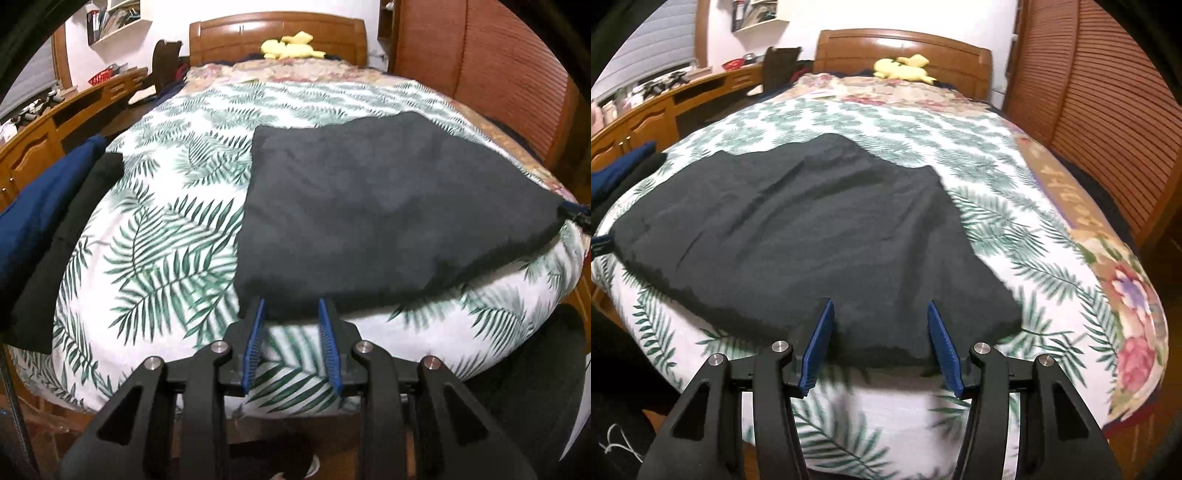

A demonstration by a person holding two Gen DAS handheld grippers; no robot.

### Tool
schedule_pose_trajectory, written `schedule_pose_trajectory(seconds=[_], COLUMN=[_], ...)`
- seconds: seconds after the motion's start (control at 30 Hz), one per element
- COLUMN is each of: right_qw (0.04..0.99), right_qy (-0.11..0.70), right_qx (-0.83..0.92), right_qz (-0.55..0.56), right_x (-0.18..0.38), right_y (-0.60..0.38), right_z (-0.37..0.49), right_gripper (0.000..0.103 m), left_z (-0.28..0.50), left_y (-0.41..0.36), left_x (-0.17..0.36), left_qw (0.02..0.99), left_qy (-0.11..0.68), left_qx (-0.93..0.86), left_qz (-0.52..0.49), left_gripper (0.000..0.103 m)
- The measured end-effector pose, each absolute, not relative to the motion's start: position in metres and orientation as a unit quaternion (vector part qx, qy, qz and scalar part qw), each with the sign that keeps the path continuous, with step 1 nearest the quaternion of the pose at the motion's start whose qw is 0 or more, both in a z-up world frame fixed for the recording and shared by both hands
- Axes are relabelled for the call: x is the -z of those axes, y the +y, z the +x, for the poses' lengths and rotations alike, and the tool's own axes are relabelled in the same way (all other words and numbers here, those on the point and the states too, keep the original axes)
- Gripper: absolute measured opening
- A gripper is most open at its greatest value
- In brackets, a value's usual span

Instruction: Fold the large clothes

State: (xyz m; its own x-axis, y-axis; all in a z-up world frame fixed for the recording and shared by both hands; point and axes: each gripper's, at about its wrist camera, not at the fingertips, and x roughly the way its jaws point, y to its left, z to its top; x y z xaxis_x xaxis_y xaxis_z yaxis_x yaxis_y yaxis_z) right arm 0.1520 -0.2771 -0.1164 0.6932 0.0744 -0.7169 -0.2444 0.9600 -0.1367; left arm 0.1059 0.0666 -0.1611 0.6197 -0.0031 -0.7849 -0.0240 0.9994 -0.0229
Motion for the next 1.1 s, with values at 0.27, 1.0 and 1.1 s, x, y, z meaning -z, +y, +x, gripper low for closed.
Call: schedule_pose_trajectory(seconds=[0.27, 1.0, 1.1], right_qw=[0.911, 0.882, 0.900], right_qy=[0.397, 0.456, 0.416], right_qx=[-0.055, -0.117, -0.130], right_qz=[-0.098, 0.027, 0.022], right_x=[0.122, 0.151, 0.132], right_y=[-0.309, -0.338, -0.333], right_z=[0.154, 0.174, 0.167], right_gripper=[0.056, 0.019, 0.005], left_z=[0.116, 0.126, 0.124], left_y=[0.076, 0.092, 0.096], left_x=[0.178, 0.183, 0.183], left_qw=[0.895, 0.901, 0.903], left_qy=[0.446, 0.431, 0.427], left_qx=[-0.007, -0.007, -0.003], left_qz=[-0.017, -0.045, -0.052], left_gripper=[0.031, 0.031, 0.031])
